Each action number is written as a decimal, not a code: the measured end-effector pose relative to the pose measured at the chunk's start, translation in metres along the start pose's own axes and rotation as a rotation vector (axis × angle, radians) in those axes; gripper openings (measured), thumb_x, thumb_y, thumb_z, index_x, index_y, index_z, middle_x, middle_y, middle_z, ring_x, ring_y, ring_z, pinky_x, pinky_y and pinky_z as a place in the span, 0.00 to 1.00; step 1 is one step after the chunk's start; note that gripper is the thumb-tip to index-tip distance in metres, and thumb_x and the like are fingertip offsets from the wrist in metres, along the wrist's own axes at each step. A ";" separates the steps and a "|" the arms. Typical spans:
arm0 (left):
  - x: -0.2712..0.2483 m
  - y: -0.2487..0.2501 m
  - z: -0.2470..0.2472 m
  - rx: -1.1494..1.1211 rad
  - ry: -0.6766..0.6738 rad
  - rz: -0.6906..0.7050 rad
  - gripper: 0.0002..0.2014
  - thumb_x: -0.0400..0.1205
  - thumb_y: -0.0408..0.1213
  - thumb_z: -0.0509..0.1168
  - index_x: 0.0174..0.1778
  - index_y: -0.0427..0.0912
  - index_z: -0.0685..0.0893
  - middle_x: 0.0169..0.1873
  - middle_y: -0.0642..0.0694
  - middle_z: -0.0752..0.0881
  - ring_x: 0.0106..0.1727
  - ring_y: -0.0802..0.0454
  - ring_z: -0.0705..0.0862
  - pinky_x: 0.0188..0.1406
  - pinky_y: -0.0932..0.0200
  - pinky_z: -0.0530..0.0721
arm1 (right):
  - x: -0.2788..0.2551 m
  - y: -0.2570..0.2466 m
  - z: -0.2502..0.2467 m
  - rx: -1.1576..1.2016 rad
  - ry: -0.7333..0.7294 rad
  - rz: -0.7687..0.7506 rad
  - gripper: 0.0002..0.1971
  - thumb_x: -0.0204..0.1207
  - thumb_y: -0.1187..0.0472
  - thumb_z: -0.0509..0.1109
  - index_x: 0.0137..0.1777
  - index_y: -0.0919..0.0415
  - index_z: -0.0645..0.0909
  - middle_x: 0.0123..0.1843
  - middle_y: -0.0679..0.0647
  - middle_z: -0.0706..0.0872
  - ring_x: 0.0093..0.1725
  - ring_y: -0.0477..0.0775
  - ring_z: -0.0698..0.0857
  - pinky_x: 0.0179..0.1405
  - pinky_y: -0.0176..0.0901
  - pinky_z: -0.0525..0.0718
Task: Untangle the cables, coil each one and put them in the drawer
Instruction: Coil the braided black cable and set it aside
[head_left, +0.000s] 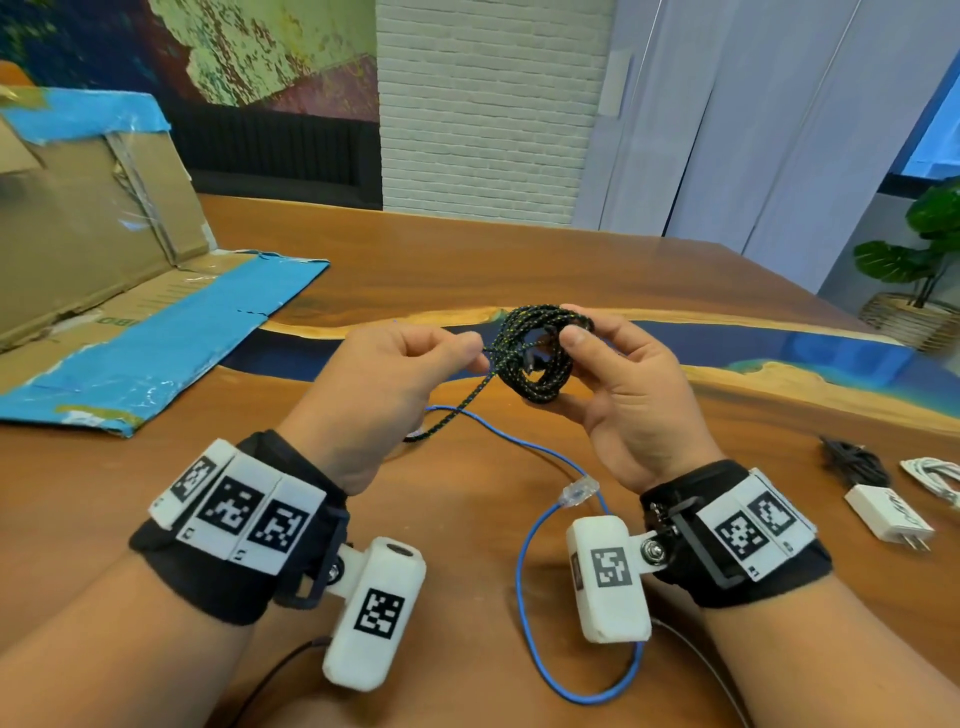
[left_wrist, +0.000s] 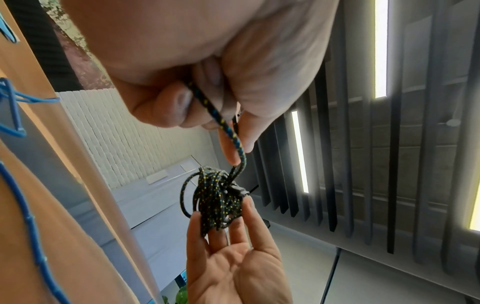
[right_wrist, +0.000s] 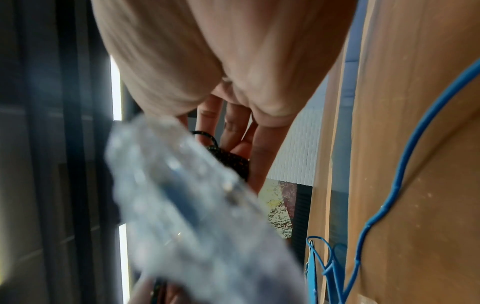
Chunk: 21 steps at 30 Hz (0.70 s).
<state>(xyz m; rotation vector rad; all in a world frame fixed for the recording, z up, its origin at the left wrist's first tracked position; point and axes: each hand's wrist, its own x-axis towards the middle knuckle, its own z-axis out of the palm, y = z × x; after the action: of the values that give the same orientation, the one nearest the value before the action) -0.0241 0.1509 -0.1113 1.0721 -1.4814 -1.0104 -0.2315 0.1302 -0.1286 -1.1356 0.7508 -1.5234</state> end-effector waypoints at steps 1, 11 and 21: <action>0.001 -0.001 -0.002 0.018 0.022 0.003 0.15 0.87 0.45 0.67 0.37 0.43 0.91 0.24 0.44 0.59 0.23 0.48 0.58 0.23 0.63 0.64 | 0.000 -0.001 -0.001 0.021 -0.013 0.012 0.15 0.73 0.65 0.75 0.60 0.63 0.85 0.56 0.64 0.91 0.55 0.60 0.90 0.44 0.66 0.91; -0.009 0.006 0.012 -0.249 -0.167 -0.029 0.13 0.92 0.36 0.55 0.40 0.42 0.73 0.57 0.40 0.92 0.56 0.38 0.92 0.50 0.51 0.81 | 0.002 -0.002 -0.003 0.030 0.031 0.043 0.08 0.82 0.69 0.69 0.56 0.59 0.84 0.53 0.63 0.92 0.49 0.59 0.92 0.37 0.58 0.92; -0.007 0.006 0.008 -0.229 -0.160 -0.061 0.15 0.90 0.32 0.59 0.36 0.41 0.80 0.47 0.40 0.92 0.44 0.47 0.88 0.44 0.54 0.83 | 0.005 -0.009 -0.012 0.104 0.012 0.023 0.11 0.82 0.72 0.66 0.56 0.56 0.80 0.47 0.58 0.92 0.46 0.55 0.92 0.41 0.63 0.93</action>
<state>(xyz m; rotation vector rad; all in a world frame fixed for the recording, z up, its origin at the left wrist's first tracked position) -0.0320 0.1598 -0.1083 0.8940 -1.4254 -1.3005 -0.2457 0.1267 -0.1230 -1.0384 0.6829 -1.5339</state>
